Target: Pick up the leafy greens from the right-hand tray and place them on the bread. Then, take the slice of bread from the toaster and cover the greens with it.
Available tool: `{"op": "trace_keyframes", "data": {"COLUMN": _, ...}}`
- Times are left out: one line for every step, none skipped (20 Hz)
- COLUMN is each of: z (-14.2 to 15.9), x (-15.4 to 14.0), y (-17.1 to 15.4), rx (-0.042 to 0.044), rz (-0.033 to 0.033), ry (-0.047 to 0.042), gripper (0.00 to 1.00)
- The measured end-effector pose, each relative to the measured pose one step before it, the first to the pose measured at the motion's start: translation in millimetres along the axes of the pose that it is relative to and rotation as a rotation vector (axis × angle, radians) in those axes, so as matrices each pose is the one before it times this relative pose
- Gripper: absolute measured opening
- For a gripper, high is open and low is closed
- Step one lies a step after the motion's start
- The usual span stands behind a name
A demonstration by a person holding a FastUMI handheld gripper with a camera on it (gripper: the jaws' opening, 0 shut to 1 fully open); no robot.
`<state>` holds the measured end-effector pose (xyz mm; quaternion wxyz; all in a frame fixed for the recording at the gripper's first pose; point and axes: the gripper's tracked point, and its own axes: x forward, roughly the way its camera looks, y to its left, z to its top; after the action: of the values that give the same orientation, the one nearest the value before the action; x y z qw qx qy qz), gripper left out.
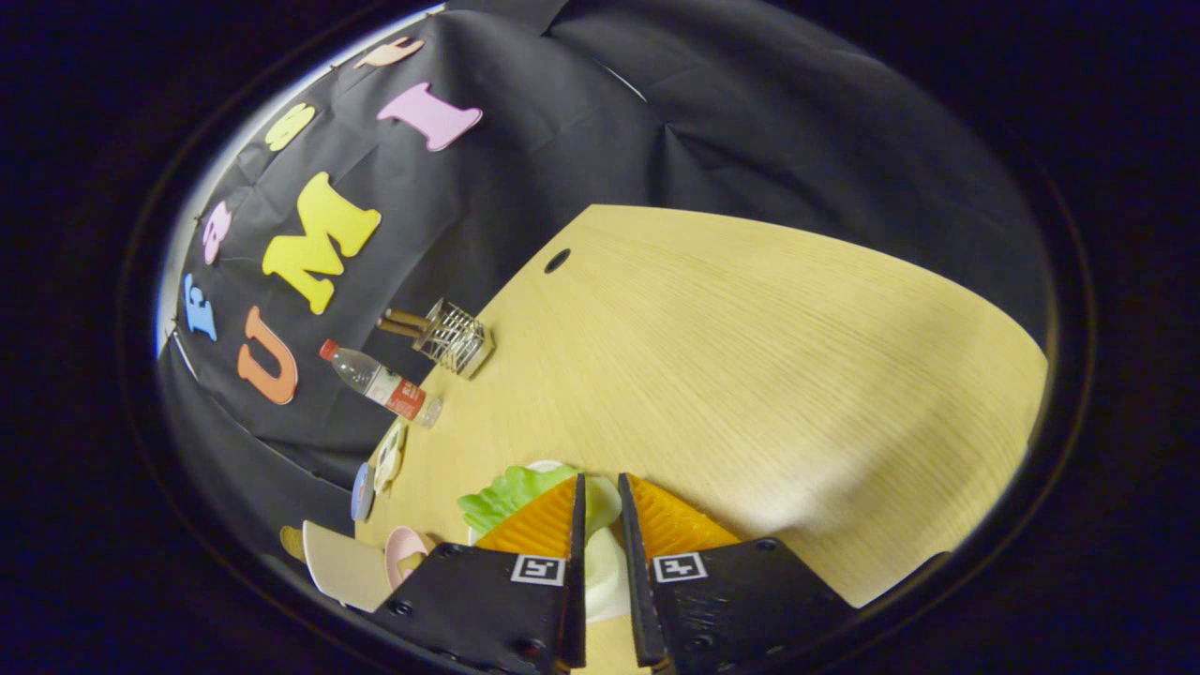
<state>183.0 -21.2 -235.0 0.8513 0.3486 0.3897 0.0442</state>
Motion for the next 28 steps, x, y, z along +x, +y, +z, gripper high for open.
{"op": "trace_keyframes", "data": {"z": 5.64, "x": -9.0, "y": 0.98, "rx": -0.00731, "rz": 0.0037, "ry": -0.01707, "gripper": 0.2}}
{"op": "trace_keyframes", "data": {"z": -0.51, "x": 4.68, "y": -3.42, "rx": -0.01019, "rz": -0.01521, "ry": 0.00004, "gripper": 0.1}}
{"op": "trace_keyframes", "data": {"z": 0.21, "x": -3.01, "y": 2.17, "rx": -0.01191, "rz": 0.00975, "ry": -0.00803, "gripper": 0.01}}
{"op": "trace_keyframes", "data": {"z": 2.19, "x": -1.76, "y": 3.06, "rx": -0.0036, "rz": 0.01764, "ry": -0.0115, "gripper": 0.01}}
{"op": "trace_keyframes", "data": {"z": 1.42, "x": -5.4, "y": 7.04, "rx": -0.00277, "rz": 0.01626, "ry": -0.00878, "gripper": 0.0}}
{"op": "trace_keyframes", "data": {"z": 3.05, "x": -4.52, "y": 6.74, "rx": 0.00037, "rz": 0.01641, "ry": -0.01176, "gripper": 0.0}}
{"op": "trace_keyframes", "data": {"z": 1.4, "x": -5.07, "y": 9.55, "rx": 0.00072, "rz": 0.02247, "ry": -0.00872, "gripper": 0.0}}
{"op": "trace_keyframes", "data": {"z": 1.6, "x": -6.23, "y": 10.07, "rx": -0.00535, "rz": 0.02254, "ry": -0.00904, "gripper": 0.0}}
{"op": "trace_keyframes", "data": {"z": 1.5, "x": -6.03, "y": 8.64, "rx": -0.01292, "rz": 0.01593, "ry": -0.01222, "gripper": 0.0}}
{"op": "trace_keyframes", "data": {"z": 2.09, "x": -6.61, "y": 10.17, "rx": -0.01309, "rz": 0.01812, "ry": -0.01142, "gripper": 0.0}}
{"op": "trace_keyframes", "data": {"z": 2.79, "x": -8.5, "y": 12.64, "rx": -0.00839, "rz": 0.01826, "ry": -0.01426, "gripper": 0.0}}
{"op": "trace_keyframes", "data": {"z": 2.3, "x": -6.15, "y": 12.39, "rx": -0.00556, "rz": 0.01694, "ry": -0.01033, "gripper": 0.0}}
{"op": "trace_keyframes", "data": {"z": 1.53, "x": -5.05, "y": 9.98, "rx": -0.00715, "rz": 0.00937, "ry": -0.01338, "gripper": 0.0}}
{"op": "trace_keyframes", "data": {"z": 1.78, "x": -5.72, "y": 10.81, "rx": -0.01752, "rz": 0.01028, "ry": -0.01417, "gripper": 0.0}}
{"op": "trace_keyframes", "data": {"z": 0.98, "x": -6.67, "y": 12.34, "rx": -0.01815, "rz": 0.01234, "ry": -0.01345, "gripper": 0.0}}
{"op": "trace_keyframes", "data": {"z": 0.85, "x": -5.47, "y": 13.36, "rx": -0.01181, "rz": 0.01754, "ry": -0.00887, "gripper": 0.0}}
{"op": "trace_keyframes", "data": {"z": 0.58, "x": -6.04, "y": 14.53, "rx": -0.00325, "rz": 0.0188, "ry": -0.00711, "gripper": 0.0}}
{"op": "trace_keyframes", "data": {"z": -0.93, "x": -2.42, "y": 15.53, "rx": -0.00179, "rz": 0.02187, "ry": -0.0024, "gripper": 0.0}}
{"op": "trace_keyframes", "data": {"z": -2.56, "x": -0.71, "y": 15.47, "rx": -0.00504, "rz": 0.01944, "ry": -0.0025, "gripper": 0.0}}
{"op": "trace_keyframes", "data": {"z": -3.48, "x": 1.34, "y": 14.12, "rx": -0.00425, "rz": 0.01794, "ry": 0.00052, "gripper": 0.0}}
{"op": "trace_keyframes", "data": {"z": -4.99, "x": 1.16, "y": 15.26, "rx": -0.00336, "rz": 0.01921, "ry": 0.00568, "gripper": 0.0}}
{"op": "trace_keyframes", "data": {"z": -6.64, "x": 2.72, "y": 14.09, "rx": -0.00394, "rz": 0.02043, "ry": 0.0089, "gripper": 0.0}}
{"op": "trace_keyframes", "data": {"z": -7.72, "x": 4.14, "y": 14.8, "rx": -0.0087, "rz": 0.01528, "ry": 0.01057, "gripper": 0.0}}
{"op": "trace_keyframes", "data": {"z": -8.09, "x": 5.49, "y": 14.02, "rx": -0.00884, "rz": 0.01639, "ry": 0.01088, "gripper": 0.0}}
{"op": "trace_keyframes", "data": {"z": -10.54, "x": 4.4, "y": 14.25, "rx": -0.008, "rz": 0.01639, "ry": 0.014, "gripper": 0.0}}
{"op": "trace_keyframes", "data": {"z": -10.35, "x": 7.47, "y": 12.63, "rx": -0.00725, "rz": 0.0139, "ry": 0.0119, "gripper": 0.0}}
{"op": "trace_keyframes", "data": {"z": -11.29, "x": 8.42, "y": 12.36, "rx": -0.009, "rz": 0.01329, "ry": 0.01556, "gripper": 0.0}}
{"op": "trace_keyframes", "data": {"z": -12.3, "x": 7.8, "y": 11.64, "rx": -0.00913, "rz": 0.01336, "ry": 0.01513, "gripper": 0.0}}
